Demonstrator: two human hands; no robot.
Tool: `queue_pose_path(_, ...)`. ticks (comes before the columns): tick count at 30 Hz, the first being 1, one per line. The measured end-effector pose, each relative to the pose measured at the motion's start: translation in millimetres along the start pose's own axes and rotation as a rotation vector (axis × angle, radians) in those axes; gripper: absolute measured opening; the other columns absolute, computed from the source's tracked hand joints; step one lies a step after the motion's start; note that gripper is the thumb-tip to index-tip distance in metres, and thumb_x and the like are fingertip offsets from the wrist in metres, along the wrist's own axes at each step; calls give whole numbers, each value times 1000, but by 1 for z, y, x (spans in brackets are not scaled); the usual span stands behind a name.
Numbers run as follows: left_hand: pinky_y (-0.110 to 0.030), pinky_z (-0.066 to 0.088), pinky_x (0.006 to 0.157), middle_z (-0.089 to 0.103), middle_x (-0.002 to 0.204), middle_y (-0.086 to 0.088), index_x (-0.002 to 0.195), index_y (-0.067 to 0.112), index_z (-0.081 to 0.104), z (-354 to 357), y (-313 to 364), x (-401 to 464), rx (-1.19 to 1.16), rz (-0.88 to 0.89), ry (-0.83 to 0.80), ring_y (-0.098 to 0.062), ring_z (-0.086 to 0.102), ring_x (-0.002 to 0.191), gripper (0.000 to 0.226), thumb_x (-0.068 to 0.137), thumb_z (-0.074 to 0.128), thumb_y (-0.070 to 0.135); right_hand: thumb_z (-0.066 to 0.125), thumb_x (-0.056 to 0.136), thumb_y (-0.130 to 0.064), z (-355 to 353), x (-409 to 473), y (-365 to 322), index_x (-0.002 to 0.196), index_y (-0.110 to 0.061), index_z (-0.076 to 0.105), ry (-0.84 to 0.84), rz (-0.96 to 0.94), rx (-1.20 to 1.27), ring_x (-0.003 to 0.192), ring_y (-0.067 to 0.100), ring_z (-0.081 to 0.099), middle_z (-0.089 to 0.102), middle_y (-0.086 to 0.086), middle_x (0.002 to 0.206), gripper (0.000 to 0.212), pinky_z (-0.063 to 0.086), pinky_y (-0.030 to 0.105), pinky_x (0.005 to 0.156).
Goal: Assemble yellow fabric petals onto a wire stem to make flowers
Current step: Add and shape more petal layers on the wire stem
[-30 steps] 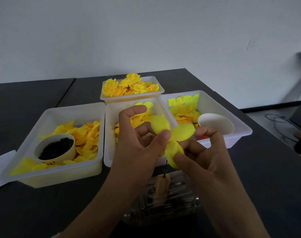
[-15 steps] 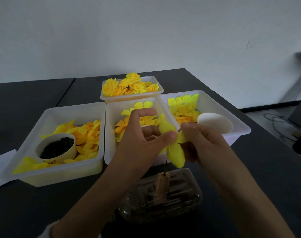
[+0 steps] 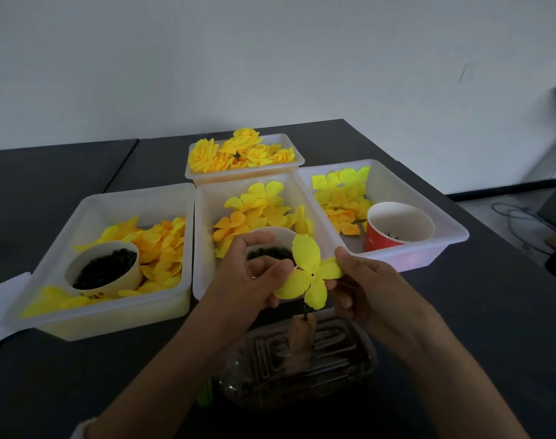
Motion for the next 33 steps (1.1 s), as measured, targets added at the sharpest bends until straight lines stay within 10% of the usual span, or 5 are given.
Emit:
queue_pose_path(6, -71, 41, 94, 65, 106, -29, 116, 15, 49, 4, -3, 0, -124, -92, 26, -37, 57, 91, 52, 68, 66, 24, 57, 77, -47, -1, 3, 3, 66, -18, 72, -15, 6, -3, 50, 12, 39, 56, 11, 71, 35, 34, 26, 51)
queue_pose_path(10, -65, 45, 93, 70, 99, -20, 115, 12, 50, 5, -6, 3, -178, -85, -8, -35, 63, 92, 49, 70, 64, 21, 58, 76, -49, -3, 5, 4, 66, -14, 69, -13, 18, 18, 48, 14, 38, 51, 13, 63, 38, 34, 30, 56)
queue_pose_path(17, -22, 51, 45, 73, 72, -2, 113, 8, 48, 7, -12, 10, -356, -120, -55, -11, 67, 59, 24, 89, 54, 4, 59, 74, -51, -5, 7, -1, 64, -15, 70, -22, -10, 34, 45, 13, 39, 48, 12, 61, 39, 37, 25, 47)
queue_pose_path(33, -27, 53, 53, 71, 75, 2, 115, 20, 48, -6, -45, 11, -93, -255, -43, -12, 66, 67, 28, 90, 61, 15, 54, 87, -36, -10, 8, 23, 77, 0, 65, 4, 83, -56, 48, 16, 41, 53, 9, 56, 39, 42, 33, 56)
Point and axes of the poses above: each hand's wrist, its own x-axis towards the middle knuckle, its own z-axis out of the palm, y = z × x, the point moved 6 cm from there along x, towards the middle knuckle
